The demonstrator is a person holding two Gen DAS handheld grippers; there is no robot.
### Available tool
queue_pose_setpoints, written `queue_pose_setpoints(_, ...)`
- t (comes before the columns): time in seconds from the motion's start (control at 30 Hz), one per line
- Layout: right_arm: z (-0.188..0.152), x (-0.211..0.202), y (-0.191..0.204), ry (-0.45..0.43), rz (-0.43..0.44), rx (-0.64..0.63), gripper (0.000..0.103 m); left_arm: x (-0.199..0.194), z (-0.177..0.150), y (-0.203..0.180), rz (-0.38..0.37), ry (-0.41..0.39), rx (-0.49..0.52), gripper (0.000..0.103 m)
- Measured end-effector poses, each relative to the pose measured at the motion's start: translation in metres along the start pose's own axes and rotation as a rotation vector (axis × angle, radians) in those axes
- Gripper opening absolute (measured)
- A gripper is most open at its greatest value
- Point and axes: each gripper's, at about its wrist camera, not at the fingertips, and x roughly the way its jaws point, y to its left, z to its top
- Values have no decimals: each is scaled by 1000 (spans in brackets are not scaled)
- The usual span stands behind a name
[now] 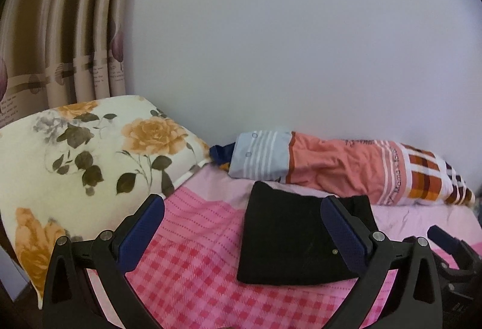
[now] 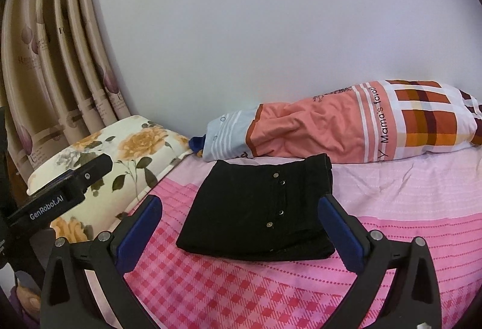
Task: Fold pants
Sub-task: 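Release the folded jeans and withdraw both grippers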
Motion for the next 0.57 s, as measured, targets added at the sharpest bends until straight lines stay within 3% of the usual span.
queue_pose_setpoints(0.23,-6,7,-2,30,-15,13,103,15,-10,1,-14,61,-10,103)
queue_pose_setpoints(0.33,-10,12,-3,46,-18,17,103,21,-16,-1,27,50,23,103)
queue_pose_setpoints(0.57,-17,23,2,79,-20,19,103,36,-23,19,44,102,-51,103)
